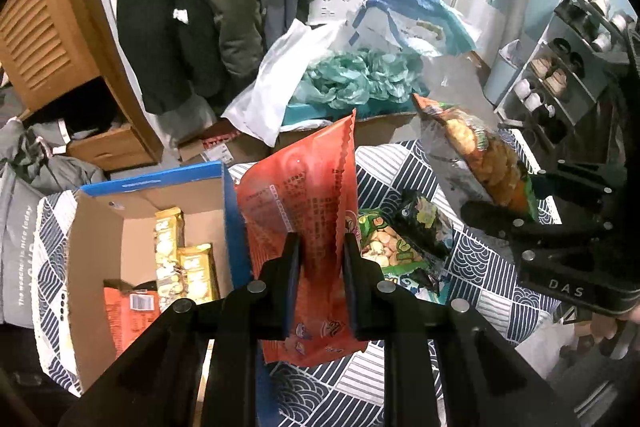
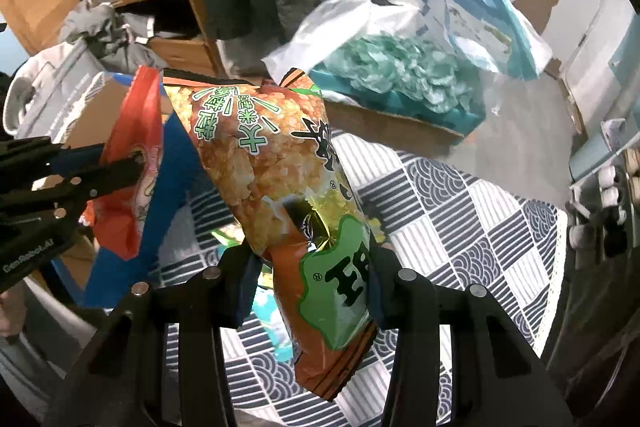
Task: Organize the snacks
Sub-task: 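Carry red packet with left gripper while right gripper carries orange-green bag into box, release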
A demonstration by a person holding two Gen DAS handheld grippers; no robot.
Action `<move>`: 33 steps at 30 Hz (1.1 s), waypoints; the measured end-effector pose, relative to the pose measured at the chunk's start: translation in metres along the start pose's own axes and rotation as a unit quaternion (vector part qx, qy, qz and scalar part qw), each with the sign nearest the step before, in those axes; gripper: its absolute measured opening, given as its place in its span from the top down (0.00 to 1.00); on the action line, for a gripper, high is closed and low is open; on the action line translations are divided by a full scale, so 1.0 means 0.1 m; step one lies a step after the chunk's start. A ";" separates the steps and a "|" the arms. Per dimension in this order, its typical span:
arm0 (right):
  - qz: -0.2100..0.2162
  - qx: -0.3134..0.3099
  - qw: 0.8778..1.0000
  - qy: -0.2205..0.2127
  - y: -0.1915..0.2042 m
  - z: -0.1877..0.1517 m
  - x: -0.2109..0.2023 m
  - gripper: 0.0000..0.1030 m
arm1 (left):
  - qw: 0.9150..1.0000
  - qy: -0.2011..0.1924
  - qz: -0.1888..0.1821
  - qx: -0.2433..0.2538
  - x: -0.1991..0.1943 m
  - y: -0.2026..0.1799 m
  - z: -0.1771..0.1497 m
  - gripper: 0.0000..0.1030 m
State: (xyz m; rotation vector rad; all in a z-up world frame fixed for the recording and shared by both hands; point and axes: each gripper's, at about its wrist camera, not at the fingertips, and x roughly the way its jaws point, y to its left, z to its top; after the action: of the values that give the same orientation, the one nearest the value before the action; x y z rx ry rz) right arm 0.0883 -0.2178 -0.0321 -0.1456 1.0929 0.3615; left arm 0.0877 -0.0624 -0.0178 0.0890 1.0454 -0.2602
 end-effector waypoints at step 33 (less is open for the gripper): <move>0.087 -0.090 0.991 0.038 1.50 0.52 0.36 0.58 | 0.992 -0.018 0.054 -0.112 -0.36 1.42 -0.51 0.81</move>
State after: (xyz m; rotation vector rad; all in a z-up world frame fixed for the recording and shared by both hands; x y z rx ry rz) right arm 0.0934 -0.0555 -0.0315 -0.2258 1.1502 0.6156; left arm 0.0638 0.0906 -0.0198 -0.0627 1.0241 -0.0454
